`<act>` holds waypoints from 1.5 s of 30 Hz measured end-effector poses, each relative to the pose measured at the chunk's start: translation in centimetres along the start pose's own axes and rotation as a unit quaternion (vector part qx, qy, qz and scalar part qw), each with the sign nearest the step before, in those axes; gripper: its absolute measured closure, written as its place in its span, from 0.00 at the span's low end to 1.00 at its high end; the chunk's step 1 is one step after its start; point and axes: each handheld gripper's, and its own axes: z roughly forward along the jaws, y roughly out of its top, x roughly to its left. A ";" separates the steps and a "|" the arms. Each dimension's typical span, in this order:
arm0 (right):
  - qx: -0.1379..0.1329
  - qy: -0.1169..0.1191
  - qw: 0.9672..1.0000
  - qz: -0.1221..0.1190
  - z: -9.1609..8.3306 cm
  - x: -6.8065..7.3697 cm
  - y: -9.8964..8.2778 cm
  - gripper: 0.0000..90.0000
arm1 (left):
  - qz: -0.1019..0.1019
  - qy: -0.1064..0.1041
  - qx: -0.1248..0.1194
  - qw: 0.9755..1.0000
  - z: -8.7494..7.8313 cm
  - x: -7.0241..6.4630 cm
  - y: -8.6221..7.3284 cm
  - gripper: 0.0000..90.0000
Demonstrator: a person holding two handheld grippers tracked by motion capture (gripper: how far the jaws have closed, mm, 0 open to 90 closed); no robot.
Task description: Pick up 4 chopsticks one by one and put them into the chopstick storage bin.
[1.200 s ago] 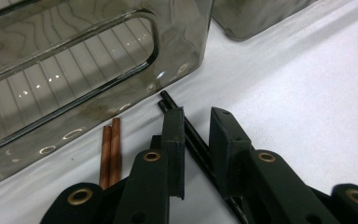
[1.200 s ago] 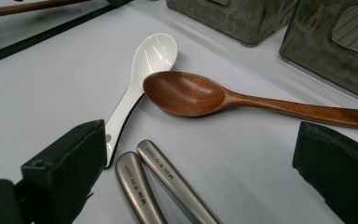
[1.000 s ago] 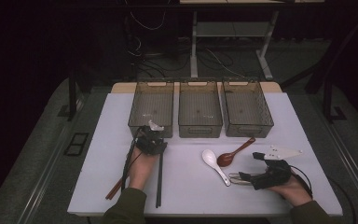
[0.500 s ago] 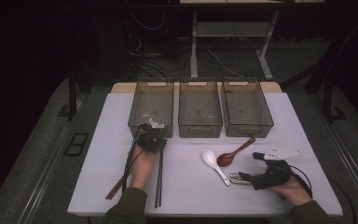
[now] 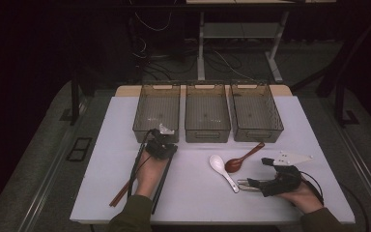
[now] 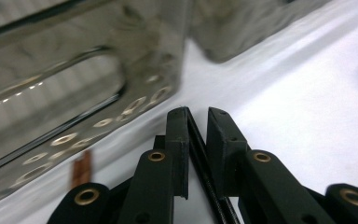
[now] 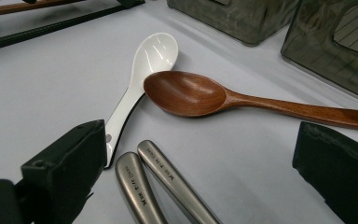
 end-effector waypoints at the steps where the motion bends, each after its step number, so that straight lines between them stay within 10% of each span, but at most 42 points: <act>1: 0.000 0.000 1.000 0.000 0.0 0.0 0.0 0.03 | 0.003 -0.003 0.000 1.000 0.1 -0.2 0.1 0.86; 20: 0.001 0.000 1.000 0.000 0.0 0.0 0.0 0.03 | 0.017 -0.044 -0.007 0.999 0.5 -0.9 0.3 0.86; 45: 0.007 0.009 1.000 0.002 0.2 0.3 -0.2 0.03 | 0.030 -0.101 -0.080 0.991 -4.6 0.3 -1.7 0.44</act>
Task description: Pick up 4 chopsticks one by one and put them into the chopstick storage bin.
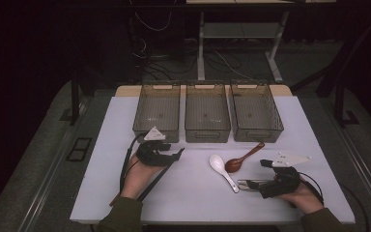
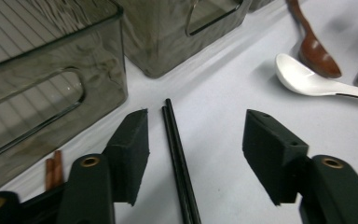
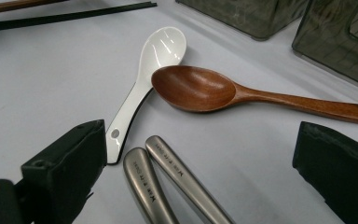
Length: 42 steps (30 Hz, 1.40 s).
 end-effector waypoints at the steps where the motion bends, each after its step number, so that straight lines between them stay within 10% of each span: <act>1: 0.001 0.001 1.000 -0.003 0.0 0.0 -0.1 0.03 | 0.002 0.001 -0.002 1.000 -0.3 0.1 -0.1 0.42; 29: -0.007 -0.006 1.000 -0.001 -0.4 -0.1 -0.4 0.03 | -0.009 0.045 -0.041 0.998 -6.6 0.8 -4.9 0.19; 42: -0.006 -0.008 1.000 -0.003 -0.4 -0.1 -0.4 0.03 | -0.032 0.081 -0.032 0.996 -8.4 2.2 -7.3 0.52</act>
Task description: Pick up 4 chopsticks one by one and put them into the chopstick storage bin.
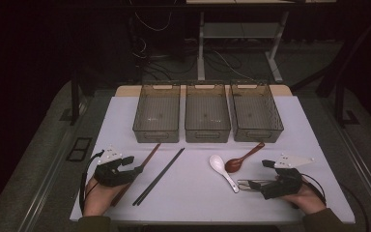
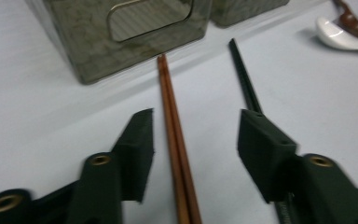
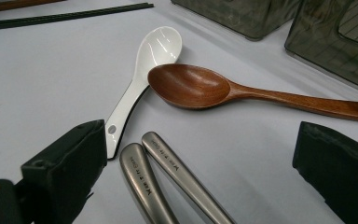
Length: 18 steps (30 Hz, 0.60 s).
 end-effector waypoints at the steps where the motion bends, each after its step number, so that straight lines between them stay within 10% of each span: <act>1: 0.000 0.000 1.000 0.000 0.0 0.0 0.0 0.03 | -0.002 -0.001 0.003 1.000 0.1 0.1 -0.1 0.56; 18: -0.001 -0.001 1.000 -0.003 0.0 0.1 0.0 0.03 | -0.016 0.008 0.050 0.999 0.9 1.0 -1.1 0.82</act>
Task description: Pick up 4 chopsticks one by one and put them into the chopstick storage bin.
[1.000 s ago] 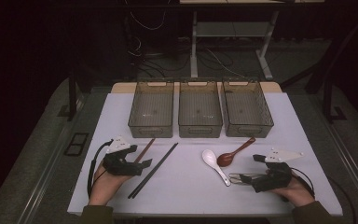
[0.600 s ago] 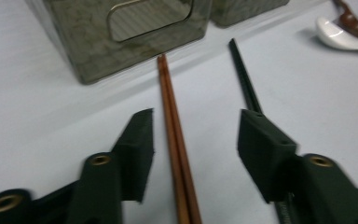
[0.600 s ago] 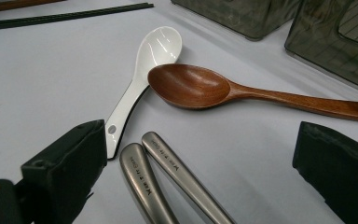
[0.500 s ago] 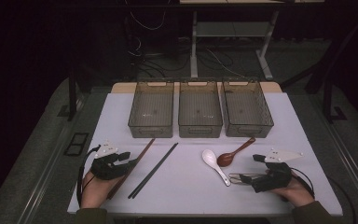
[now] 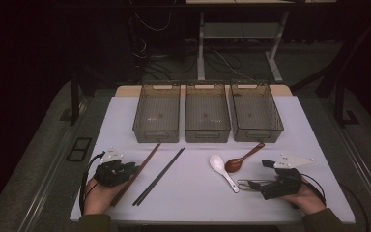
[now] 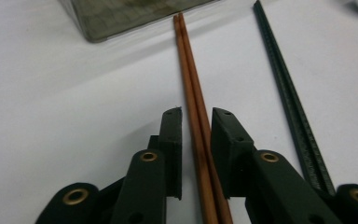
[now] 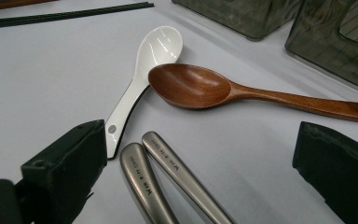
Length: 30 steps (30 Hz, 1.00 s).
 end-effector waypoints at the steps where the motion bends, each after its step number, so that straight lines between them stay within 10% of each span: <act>1: 0.000 0.000 1.000 0.000 0.0 0.0 0.0 0.03 | -0.002 0.001 0.000 1.000 0.0 0.0 0.0 0.82; 30: 0.002 0.000 1.000 0.000 0.0 0.1 0.0 0.03 | 0.014 0.003 0.031 0.999 0.6 -0.2 -0.2 0.88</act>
